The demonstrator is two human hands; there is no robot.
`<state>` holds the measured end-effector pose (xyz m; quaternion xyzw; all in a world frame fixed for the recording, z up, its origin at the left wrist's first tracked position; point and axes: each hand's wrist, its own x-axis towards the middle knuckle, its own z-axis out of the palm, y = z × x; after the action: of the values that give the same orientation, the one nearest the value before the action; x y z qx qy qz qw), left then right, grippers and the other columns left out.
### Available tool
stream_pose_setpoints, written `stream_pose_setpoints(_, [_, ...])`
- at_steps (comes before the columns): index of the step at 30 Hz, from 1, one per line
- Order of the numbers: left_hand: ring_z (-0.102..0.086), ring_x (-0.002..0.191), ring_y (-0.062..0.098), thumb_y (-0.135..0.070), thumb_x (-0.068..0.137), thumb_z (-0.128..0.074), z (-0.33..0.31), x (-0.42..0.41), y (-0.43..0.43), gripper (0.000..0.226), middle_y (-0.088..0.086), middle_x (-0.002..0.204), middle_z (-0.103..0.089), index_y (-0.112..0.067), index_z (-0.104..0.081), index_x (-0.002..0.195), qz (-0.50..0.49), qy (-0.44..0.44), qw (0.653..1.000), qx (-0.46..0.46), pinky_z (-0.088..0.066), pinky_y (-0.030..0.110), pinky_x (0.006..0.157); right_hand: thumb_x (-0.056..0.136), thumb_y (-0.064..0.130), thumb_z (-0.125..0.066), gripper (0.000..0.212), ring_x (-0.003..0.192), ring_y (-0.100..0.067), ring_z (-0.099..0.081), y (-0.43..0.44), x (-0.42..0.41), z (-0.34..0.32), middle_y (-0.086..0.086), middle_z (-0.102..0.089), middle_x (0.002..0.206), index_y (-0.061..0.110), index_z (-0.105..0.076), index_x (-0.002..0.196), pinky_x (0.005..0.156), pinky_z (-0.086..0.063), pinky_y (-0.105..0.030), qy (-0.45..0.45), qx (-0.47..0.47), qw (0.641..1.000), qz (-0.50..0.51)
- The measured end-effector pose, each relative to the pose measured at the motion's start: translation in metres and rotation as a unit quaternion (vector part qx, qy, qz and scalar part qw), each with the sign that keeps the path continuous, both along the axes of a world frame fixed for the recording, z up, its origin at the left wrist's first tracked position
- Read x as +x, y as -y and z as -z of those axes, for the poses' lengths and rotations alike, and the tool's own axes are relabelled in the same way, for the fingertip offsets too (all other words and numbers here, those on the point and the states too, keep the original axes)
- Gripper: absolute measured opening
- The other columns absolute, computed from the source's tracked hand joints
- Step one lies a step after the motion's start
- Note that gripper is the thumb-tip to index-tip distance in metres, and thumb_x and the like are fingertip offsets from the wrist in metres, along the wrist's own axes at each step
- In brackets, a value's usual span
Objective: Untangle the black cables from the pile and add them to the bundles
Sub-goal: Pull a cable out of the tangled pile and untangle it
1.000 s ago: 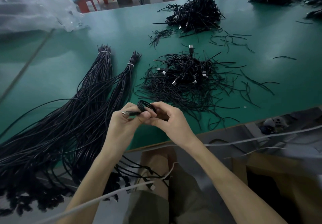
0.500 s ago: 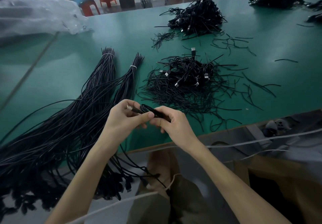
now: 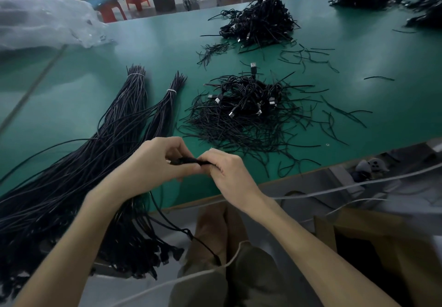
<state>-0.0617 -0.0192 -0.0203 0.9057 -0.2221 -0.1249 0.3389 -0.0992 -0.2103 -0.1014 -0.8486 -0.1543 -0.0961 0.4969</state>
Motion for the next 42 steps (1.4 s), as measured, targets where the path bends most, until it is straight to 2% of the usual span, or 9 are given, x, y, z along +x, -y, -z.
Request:
stream_pose_setpoints(5, [-0.069,0.062,0.002,-0.055,0.092,-0.065,-0.004,0.006,0.004,0.025,-0.011,0.071,-0.074,-0.031,-0.069,0.089,0.077,0.004,0.987,0.144,-0.057,0.029,0.066,0.098,-0.010,-0.051,0.026,0.094,-0.028,-0.060,0.000,-0.002,0.000,-0.009,-0.064,0.102,0.001,-0.070,0.112,0.084,-0.049,-0.052,-0.003,-0.018,1.000,-0.009])
stream_pose_setpoints(12, [-0.064,0.061,0.005,-0.045,0.105,-0.049,-0.004,0.011,0.003,0.031,-0.010,0.067,-0.070,-0.027,-0.068,0.088,0.125,-0.021,0.965,0.231,-0.046,0.017,0.059,0.098,-0.005,-0.053,0.027,0.091,-0.026,-0.056,-0.005,-0.004,0.005,-0.003,-0.062,0.103,0.009,-0.069,0.114,0.083,-0.049,-0.043,0.053,-0.116,0.992,-0.004])
stream_pose_setpoints(16, [-0.060,0.075,0.024,-0.045,0.110,-0.033,0.008,0.001,0.009,0.036,0.003,0.084,-0.062,-0.019,-0.049,0.091,0.112,-0.007,0.959,0.260,-0.049,0.042,0.070,0.096,-0.009,-0.052,0.026,0.082,-0.023,-0.049,-0.004,-0.003,0.005,-0.005,-0.061,0.097,0.008,-0.068,0.108,0.080,-0.046,-0.042,0.071,-0.148,0.986,0.004])
stream_pose_setpoints(24, [-0.048,0.062,0.030,-0.065,0.095,-0.020,0.033,-0.007,0.002,0.060,0.010,0.069,-0.053,-0.013,-0.045,0.080,0.055,0.055,0.990,0.121,-0.039,0.043,0.059,0.100,0.002,-0.055,0.017,0.090,-0.024,-0.058,-0.005,-0.004,-0.006,-0.005,-0.066,0.095,0.006,-0.070,0.104,0.091,-0.045,-0.040,0.103,-0.146,0.984,0.009])
stream_pose_setpoints(26, [-0.044,0.056,0.022,-0.064,0.096,-0.023,0.039,-0.007,0.001,0.054,0.005,0.064,-0.051,-0.019,-0.045,0.078,0.041,0.084,0.993,0.075,-0.036,0.038,0.055,0.100,0.007,-0.059,0.017,0.100,-0.024,-0.057,-0.006,-0.003,-0.009,-0.005,-0.068,0.104,0.006,-0.070,0.112,0.097,-0.044,-0.041,0.098,-0.151,0.984,0.016])
stream_pose_setpoints(30, [-0.041,0.052,0.016,-0.044,0.108,-0.034,0.043,0.004,0.003,0.041,-0.003,0.060,-0.047,-0.024,-0.040,0.074,-0.025,0.152,0.988,0.012,-0.034,0.038,0.054,0.096,0.019,-0.068,0.045,0.125,-0.022,-0.051,0.001,0.001,-0.024,-0.005,-0.063,0.131,0.010,-0.060,0.140,0.112,-0.039,-0.036,0.131,-0.170,0.974,0.075])
stream_pose_setpoints(36, [-0.021,0.050,0.012,-0.027,0.113,-0.033,0.040,0.029,0.015,0.044,-0.007,0.060,-0.025,-0.016,-0.030,0.071,-0.139,0.011,0.957,-0.254,-0.024,0.024,0.045,0.097,0.025,-0.067,0.031,0.120,-0.023,-0.047,0.039,0.029,-0.034,-0.003,-0.061,0.121,0.013,-0.066,0.125,0.103,-0.036,-0.034,0.065,-0.163,0.949,0.263])
stream_pose_setpoints(39, [-0.019,0.048,0.014,-0.033,0.114,-0.033,0.050,0.034,0.021,0.045,-0.008,0.059,-0.025,-0.016,-0.033,0.072,-0.186,-0.018,0.936,-0.299,-0.022,0.023,0.043,0.099,0.035,-0.065,0.023,0.119,-0.024,-0.043,0.055,0.043,-0.025,0.002,-0.061,0.119,0.022,-0.067,0.118,0.099,-0.029,-0.039,-0.033,-0.216,0.937,0.273])
stream_pose_setpoints(42, [-0.020,0.048,0.015,-0.037,0.113,-0.033,0.061,0.035,0.021,0.044,-0.006,0.060,-0.026,-0.014,-0.036,0.075,-0.201,-0.039,0.927,-0.316,-0.022,0.025,0.044,0.100,0.031,-0.065,0.013,0.112,-0.024,-0.046,0.059,0.046,-0.013,0.004,-0.064,0.106,0.024,-0.069,0.110,0.092,-0.028,-0.038,-0.046,-0.185,0.945,0.265])
